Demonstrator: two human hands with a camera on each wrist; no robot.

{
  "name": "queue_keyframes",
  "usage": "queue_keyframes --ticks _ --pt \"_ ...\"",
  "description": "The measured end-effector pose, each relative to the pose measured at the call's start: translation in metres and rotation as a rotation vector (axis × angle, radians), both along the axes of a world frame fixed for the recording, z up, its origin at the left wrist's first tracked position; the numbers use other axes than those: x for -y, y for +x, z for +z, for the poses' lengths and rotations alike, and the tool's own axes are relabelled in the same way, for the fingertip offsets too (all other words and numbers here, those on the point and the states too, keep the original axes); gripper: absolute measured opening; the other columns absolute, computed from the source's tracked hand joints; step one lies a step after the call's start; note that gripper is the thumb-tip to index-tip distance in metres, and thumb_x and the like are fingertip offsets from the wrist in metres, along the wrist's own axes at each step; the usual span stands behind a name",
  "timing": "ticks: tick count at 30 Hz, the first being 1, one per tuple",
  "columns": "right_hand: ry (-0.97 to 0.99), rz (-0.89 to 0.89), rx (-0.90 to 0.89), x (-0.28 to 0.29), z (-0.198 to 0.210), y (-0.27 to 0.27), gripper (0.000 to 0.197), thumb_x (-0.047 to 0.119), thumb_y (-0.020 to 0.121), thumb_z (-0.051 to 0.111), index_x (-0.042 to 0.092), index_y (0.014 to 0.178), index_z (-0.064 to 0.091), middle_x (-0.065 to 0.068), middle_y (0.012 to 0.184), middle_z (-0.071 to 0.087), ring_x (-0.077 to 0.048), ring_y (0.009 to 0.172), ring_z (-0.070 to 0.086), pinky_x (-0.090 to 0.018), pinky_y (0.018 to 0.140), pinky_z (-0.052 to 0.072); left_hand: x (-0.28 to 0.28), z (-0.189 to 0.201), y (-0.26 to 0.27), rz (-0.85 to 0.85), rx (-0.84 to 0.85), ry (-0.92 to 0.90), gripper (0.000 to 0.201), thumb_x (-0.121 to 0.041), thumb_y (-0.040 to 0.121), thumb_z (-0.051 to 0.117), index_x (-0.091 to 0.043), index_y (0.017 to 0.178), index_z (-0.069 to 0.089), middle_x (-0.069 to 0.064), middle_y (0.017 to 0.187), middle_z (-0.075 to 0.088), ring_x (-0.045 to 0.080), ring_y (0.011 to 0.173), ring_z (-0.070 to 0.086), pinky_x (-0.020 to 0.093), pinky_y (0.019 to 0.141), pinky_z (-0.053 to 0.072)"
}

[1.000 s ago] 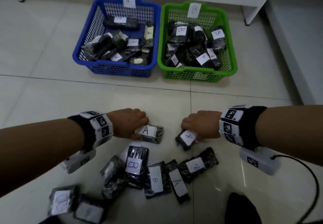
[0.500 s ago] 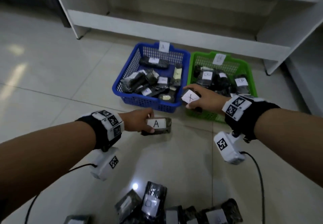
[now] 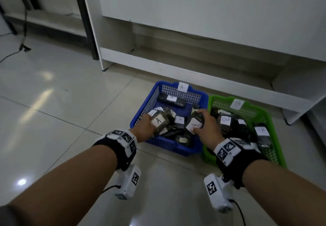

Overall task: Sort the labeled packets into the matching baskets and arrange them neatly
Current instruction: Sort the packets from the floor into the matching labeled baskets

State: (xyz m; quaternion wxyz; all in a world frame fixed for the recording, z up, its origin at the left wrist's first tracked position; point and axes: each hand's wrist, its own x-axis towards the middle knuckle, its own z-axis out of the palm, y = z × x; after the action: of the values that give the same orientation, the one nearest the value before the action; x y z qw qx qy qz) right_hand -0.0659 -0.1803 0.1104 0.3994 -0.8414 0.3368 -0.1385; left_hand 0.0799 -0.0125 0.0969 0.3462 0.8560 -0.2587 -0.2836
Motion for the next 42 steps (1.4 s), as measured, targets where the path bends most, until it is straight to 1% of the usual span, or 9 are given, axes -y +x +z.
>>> queue_keyframes --ticks 3,9,14,20,24,27,30,37,42 --pt "0.007 -0.064 0.006 -0.003 -0.008 0.010 0.054 0.002 0.080 0.065 0.022 0.125 0.041 -0.015 0.120 0.047 -0.031 0.096 0.056 -0.041 0.084 0.051 0.008 -0.006 0.001 -0.019 0.068 -0.022 0.015 -0.006 0.094 0.047 -0.006 0.106 0.038 0.012 0.095 0.052 0.015 0.070 0.049 0.023 0.055 0.041" --pt "-0.074 -0.104 -0.039 -0.007 -0.022 0.018 0.048 0.003 0.085 0.062 0.021 0.127 0.047 -0.013 0.126 0.034 -0.032 0.100 0.054 -0.034 0.096 0.044 0.021 -0.017 -0.002 -0.036 0.206 0.009 0.038 -0.014 0.090 0.057 -0.016 0.128 0.050 0.011 0.129 0.038 0.029 0.114 0.049 0.039 0.102 0.042" --pt "-0.137 -0.067 -0.066 -0.005 -0.038 0.016 0.046 0.002 0.088 0.059 0.014 0.132 0.049 -0.010 0.131 0.031 -0.025 0.110 0.048 -0.021 0.099 0.035 0.023 -0.025 0.000 -0.074 0.253 -0.013 0.034 -0.013 0.090 0.056 -0.024 0.122 0.056 0.009 0.119 0.047 0.027 0.107 0.051 0.033 0.095 0.043" --pt "-0.402 -0.042 -0.131 0.000 -0.057 0.025 0.056 -0.006 0.084 0.053 0.011 0.136 0.044 -0.013 0.131 0.042 -0.033 0.114 0.042 -0.040 0.096 0.039 0.014 -0.043 0.010 -0.139 0.373 -0.019 0.035 -0.015 0.089 0.054 -0.024 0.123 0.059 0.005 0.116 0.059 0.022 0.101 0.058 0.031 0.085 0.047" --pt "-0.394 -0.037 -0.066 -0.001 -0.064 0.023 0.040 -0.009 0.081 0.049 0.008 0.117 0.050 -0.015 0.127 0.046 -0.035 0.117 0.044 -0.036 0.091 0.036 0.018 -0.043 0.003 -0.211 0.711 0.156 0.023 -0.025 0.092 0.050 -0.028 0.104 0.069 -0.001 0.101 0.065 0.020 0.092 0.064 0.030 0.067 0.049" --pt "-0.471 0.004 -0.408 0.000 -0.067 0.019 0.036 0.020 0.091 0.055 0.021 0.125 0.042 -0.002 0.158 0.008 -0.033 0.145 0.000 -0.054 0.109 0.016 0.025 -0.041 0.002 -0.255 0.837 0.208 0.021 -0.029 0.091 0.050 -0.026 0.093 0.070 -0.004 0.098 0.062 0.019 0.086 0.062 0.027 0.060 0.043" --pt "-0.501 0.117 -0.562 0.002 -0.068 0.017 0.052 0.047 0.096 0.040 0.033 0.144 0.025 0.009 0.157 -0.018 -0.030 0.143 -0.020 -0.061 0.111 0.007 0.022 -0.047 0.010 -0.297 0.735 0.204 0.045 -0.060 0.091 0.037 -0.032 0.102 0.071 -0.003 0.099 0.057 0.016 0.088 0.057 0.028 0.066 0.044" --pt "-0.372 0.221 -0.591 0.003 -0.060 0.010 0.068 0.064 0.092 0.023 0.034 0.150 0.004 0.014 0.158 0.002 -0.018 0.145 -0.017 -0.061 0.110 0.002 0.001 -0.063 0.005 -0.368 0.720 0.081 0.088 -0.067 0.085 -0.009 -0.027 0.129 0.055 -0.005 0.102 0.056 0.014 0.099 0.045 0.033 0.088 0.036" --pt "-0.348 0.372 -0.507 0.000 -0.043 -0.022 0.070 0.063 0.092 0.026 0.035 0.150 -0.004 0.015 0.158 -0.007 -0.015 0.143 -0.024 -0.056 0.113 -0.004 -0.007 -0.063 0.001 -0.338 0.748 0.032 0.079 -0.065 0.089 0.008 -0.015 0.146 0.032 0.007 0.124 0.059 0.027 0.119 0.049 0.040 0.098 0.036"
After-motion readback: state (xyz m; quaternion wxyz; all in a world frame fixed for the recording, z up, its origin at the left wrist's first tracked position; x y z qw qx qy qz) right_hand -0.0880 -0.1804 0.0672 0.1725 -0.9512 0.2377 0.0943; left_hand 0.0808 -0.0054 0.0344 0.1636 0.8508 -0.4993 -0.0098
